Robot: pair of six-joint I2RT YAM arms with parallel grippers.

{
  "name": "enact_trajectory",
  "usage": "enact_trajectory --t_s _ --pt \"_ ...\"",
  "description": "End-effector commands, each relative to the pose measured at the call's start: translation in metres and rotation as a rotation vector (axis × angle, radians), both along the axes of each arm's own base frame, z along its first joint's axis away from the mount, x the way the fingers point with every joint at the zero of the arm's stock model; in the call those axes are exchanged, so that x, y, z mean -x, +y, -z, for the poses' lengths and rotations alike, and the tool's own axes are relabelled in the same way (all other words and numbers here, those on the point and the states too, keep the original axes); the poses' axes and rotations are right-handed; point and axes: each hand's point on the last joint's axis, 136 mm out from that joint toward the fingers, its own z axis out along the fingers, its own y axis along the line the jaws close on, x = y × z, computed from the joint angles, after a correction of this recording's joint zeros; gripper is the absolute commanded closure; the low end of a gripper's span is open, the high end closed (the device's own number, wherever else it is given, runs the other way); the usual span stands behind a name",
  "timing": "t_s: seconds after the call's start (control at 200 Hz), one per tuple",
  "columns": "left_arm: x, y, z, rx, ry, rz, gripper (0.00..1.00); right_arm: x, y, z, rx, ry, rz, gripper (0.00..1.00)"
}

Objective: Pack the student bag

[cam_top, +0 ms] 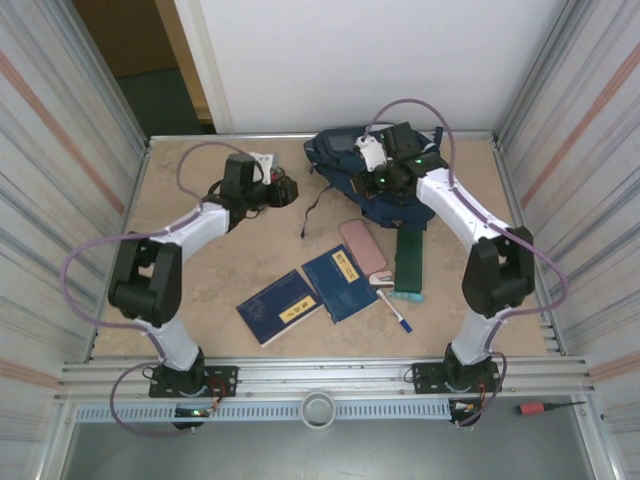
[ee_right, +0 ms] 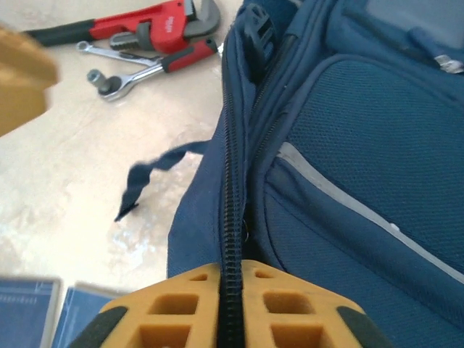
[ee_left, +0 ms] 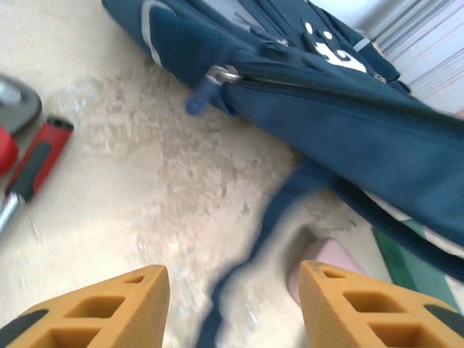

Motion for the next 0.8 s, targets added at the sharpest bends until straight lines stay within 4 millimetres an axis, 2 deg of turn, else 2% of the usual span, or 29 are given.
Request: enact_trajectory --t_s 0.0,0.085,0.185,0.291,0.351,0.436,0.586,0.731,0.797 --pt "0.024 -0.006 -0.023 0.125 -0.014 0.006 0.45 -0.014 0.035 0.003 -0.074 0.021 0.048 0.77" --pt "0.042 -0.007 -0.018 0.118 0.002 0.006 0.42 -0.01 0.056 0.011 -0.112 0.09 -0.018 0.66" --pt "0.063 -0.016 -0.014 0.097 -0.001 0.022 0.34 -0.003 0.05 0.006 -0.118 0.107 -0.044 0.53" --pt "0.08 -0.032 -0.002 0.067 0.01 0.044 0.25 0.002 0.001 0.005 -0.076 0.09 0.038 0.44" --pt "0.083 -0.046 0.007 0.05 0.03 0.08 0.23 0.007 -0.033 0.014 -0.005 0.079 0.097 0.38" --pt "0.083 -0.063 0.017 0.031 0.059 0.125 0.21 0.016 -0.066 0.031 0.124 0.067 0.122 0.3" --pt "0.079 -0.077 0.023 -0.02 0.055 0.16 0.2 0.017 -0.103 0.054 0.277 0.122 0.183 0.27" --pt "0.07 -0.08 0.02 -0.219 -0.048 0.214 0.18 0.003 -0.138 0.054 0.19 0.176 0.385 0.26" --pt "0.063 -0.078 0.019 -0.259 -0.069 0.212 0.18 -0.005 -0.156 0.053 0.128 0.188 0.472 0.17"
